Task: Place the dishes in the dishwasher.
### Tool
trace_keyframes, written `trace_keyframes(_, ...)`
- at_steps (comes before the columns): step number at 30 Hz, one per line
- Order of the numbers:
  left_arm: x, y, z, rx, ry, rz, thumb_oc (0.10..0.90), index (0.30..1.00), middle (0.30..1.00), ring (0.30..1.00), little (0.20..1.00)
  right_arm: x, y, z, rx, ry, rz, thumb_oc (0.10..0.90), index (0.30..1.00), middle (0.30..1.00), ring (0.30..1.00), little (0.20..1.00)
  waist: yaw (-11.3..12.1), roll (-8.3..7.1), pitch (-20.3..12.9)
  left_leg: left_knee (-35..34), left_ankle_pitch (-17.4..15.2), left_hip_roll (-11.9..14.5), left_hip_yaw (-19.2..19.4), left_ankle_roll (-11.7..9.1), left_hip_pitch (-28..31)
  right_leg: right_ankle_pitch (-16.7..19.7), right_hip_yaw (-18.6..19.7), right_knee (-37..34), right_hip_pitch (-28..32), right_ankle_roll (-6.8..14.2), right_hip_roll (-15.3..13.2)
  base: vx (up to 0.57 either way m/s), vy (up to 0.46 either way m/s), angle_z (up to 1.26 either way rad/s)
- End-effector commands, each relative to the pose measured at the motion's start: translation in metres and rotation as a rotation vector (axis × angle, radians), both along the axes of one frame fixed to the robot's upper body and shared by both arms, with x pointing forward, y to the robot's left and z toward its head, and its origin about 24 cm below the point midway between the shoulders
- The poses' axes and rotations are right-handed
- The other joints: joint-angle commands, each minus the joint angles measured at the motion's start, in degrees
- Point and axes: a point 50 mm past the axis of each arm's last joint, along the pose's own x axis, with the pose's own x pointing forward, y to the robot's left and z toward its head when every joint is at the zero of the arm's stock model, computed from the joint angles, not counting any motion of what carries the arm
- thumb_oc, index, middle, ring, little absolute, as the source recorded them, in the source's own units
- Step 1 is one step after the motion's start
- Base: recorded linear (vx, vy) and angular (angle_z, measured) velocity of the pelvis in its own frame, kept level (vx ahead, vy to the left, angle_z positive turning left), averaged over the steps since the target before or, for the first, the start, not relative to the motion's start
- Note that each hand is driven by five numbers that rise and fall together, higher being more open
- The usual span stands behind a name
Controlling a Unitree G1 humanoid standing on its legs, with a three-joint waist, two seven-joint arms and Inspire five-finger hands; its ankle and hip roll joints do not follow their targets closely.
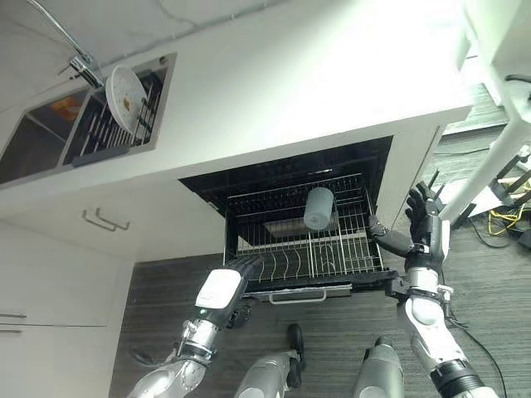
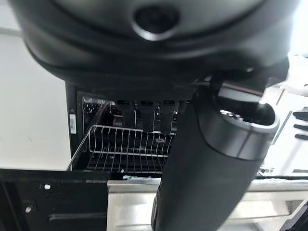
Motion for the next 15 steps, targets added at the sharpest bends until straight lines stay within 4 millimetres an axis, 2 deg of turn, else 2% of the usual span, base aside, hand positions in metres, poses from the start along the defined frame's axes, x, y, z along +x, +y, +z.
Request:
trace_keyframes(1, 0.015, 0.011, 0.023, -0.001, -0.154, 0.038, 0.800, 0.900, 0.900, 0.900, 0.900, 0.005, 0.019, 0.062, 0.018, -0.357, 0.158, 0.800, 0.900, 0.900, 0.900, 0.900, 0.7, -1.84, -3.9, 8.6, -14.9, 1.2, 0.0, 0.6, 0.0, 2.8, 1.1, -10.5, 3.9, 3.7, -0.2, 0.06, -0.115, -0.08)
trace_keyframes(6, 0.013, 0.019, 0.023, -0.004, -0.158, 0.075, 0.800, 0.900, 0.900, 0.900, 0.900, -0.002, 0.029, 0.085, 0.043, -0.467, 0.277, 0.800, 0.900, 0.900, 0.900, 0.900, 1.1, -3.35, -5.3, 8.6, -15.1, 2.2, 0.0, 0.3, 0.5, 1.9, 0.3, -10.5, 5.1, 3.3, 0.6, -0.01, -0.082, -0.03)
trace_keyframes(7, 0.013, 0.021, 0.024, -0.013, -0.167, 0.091, 0.800, 0.900, 0.900, 0.900, 0.900, -0.003, 0.031, 0.088, 0.049, -0.479, 0.303, 0.800, 0.900, 0.900, 0.900, 0.900, 1.2, -3.80, -5.5, 8.6, -15.1, 2.4, 0.1, 0.3, 0.6, 1.8, 0.1, -10.5, 5.4, 3.3, 0.7, -0.05, -0.086, 0.02)
trace_keyframes(8, 0.014, 0.028, 0.027, -0.047, -0.198, 0.143, 0.800, 0.900, 0.900, 0.900, 0.900, -0.005, 0.037, 0.092, 0.047, -0.491, 0.362, 0.800, 0.900, 0.900, 0.900, 0.900, 1.6, -4.86, -6.1, 8.6, -15.3, 2.8, 0.0, 0.2, 0.8, 1.6, -0.4, -10.5, 6.0, 3.2, 0.9, -0.06, -0.044, 0.08)
trace_keyframes(10, 0.019, 0.039, 0.042, -0.236, -0.308, 0.248, 0.800, 0.900, 0.900, 0.900, 0.900, -0.009, 0.040, 0.095, 0.032, -0.477, 0.422, 0.800, 0.900, 0.900, 0.900, 0.900, 2.6, -6.53, -7.0, 8.6, -15.6, 3.0, -0.4, 0.5, 1.6, 1.3, -1.6, -10.5, 7.5, 3.2, 0.8, -0.05, 0.045, 0.10)
trace_keyframes(11, 0.023, 0.043, 0.054, -0.410, -0.353, 0.298, 0.800, 0.900, 0.900, 0.900, 0.900, -0.011, 0.038, 0.095, 0.030, -0.470, 0.419, 0.800, 0.900, 0.900, 0.900, 0.900, 3.1, -7.39, -7.6, 8.6, -15.7, 2.8, -0.9, 0.9, 1.7, 1.3, -1.9, -10.5, 8.1, 3.2, 0.9, -0.01, 0.116, 0.10)
trace_keyframes(14, 0.028, 0.047, 0.087, -0.833, -0.434, 0.309, 0.800, 0.900, 0.900, 0.900, 0.900, -0.020, 0.023, 0.090, 0.042, -0.450, 0.357, 0.800, 0.900, 0.900, 0.900, 0.900, 3.6, -9.33, -8.4, 8.6, -16.2, 0.9, -2.9, 2.6, 2.3, 2.0, -1.6, -10.5, 9.6, 3.5, 1.3, -0.01, 0.209, 0.22)
trace_keyframes(15, 0.028, 0.049, 0.093, -0.881, -0.446, 0.310, 0.800, 0.900, 0.900, 0.900, 0.900, -0.022, 0.018, 0.089, 0.050, -0.447, 0.338, 0.800, 0.900, 0.900, 0.900, 0.900, 3.5, -9.75, -8.5, 8.6, -16.3, 0.3, -3.2, 3.0, 2.4, 2.5, -1.4, -10.5, 9.8, 3.7, 1.3, 0.01, 0.239, 0.28)
